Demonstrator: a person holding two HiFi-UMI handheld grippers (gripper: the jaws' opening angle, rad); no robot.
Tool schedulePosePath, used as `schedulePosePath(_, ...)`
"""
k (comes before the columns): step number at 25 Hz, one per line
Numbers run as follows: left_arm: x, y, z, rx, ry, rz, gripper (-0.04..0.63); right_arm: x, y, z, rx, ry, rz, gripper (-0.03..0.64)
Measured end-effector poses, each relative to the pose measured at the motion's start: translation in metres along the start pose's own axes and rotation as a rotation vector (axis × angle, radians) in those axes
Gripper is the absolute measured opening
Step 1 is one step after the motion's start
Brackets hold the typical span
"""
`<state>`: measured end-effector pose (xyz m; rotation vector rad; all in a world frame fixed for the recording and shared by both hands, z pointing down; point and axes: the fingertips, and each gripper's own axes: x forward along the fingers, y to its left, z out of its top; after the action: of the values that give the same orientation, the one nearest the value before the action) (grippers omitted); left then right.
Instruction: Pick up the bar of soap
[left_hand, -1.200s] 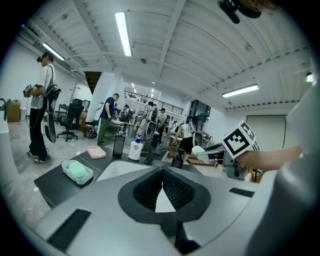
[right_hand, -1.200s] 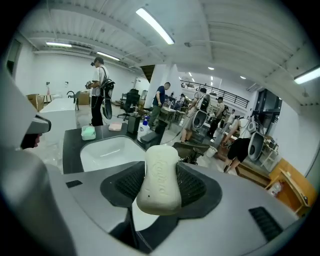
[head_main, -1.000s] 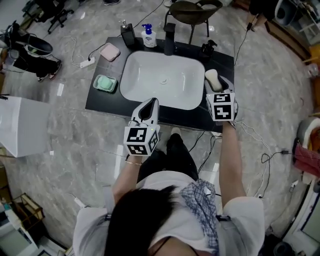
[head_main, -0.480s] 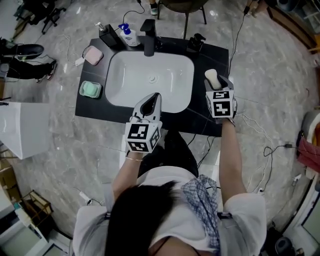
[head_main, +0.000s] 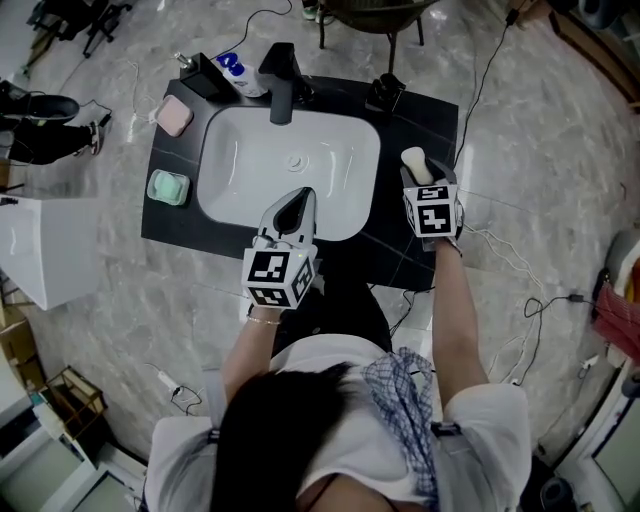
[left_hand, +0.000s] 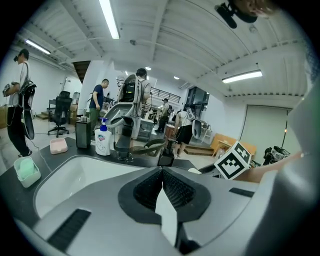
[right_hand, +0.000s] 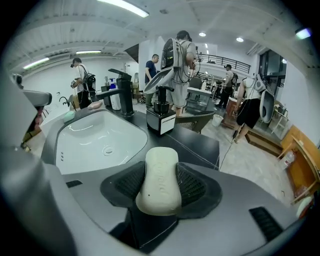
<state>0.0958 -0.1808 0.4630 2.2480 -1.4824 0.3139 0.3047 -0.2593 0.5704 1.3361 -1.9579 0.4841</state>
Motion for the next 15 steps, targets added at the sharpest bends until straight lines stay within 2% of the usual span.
schedulePosePath(15,0.017,0.002,0.006,0.027,0.012,0.03,0.011,0.03,-0.002,-0.015,0.018,0.063,0.08,0.213)
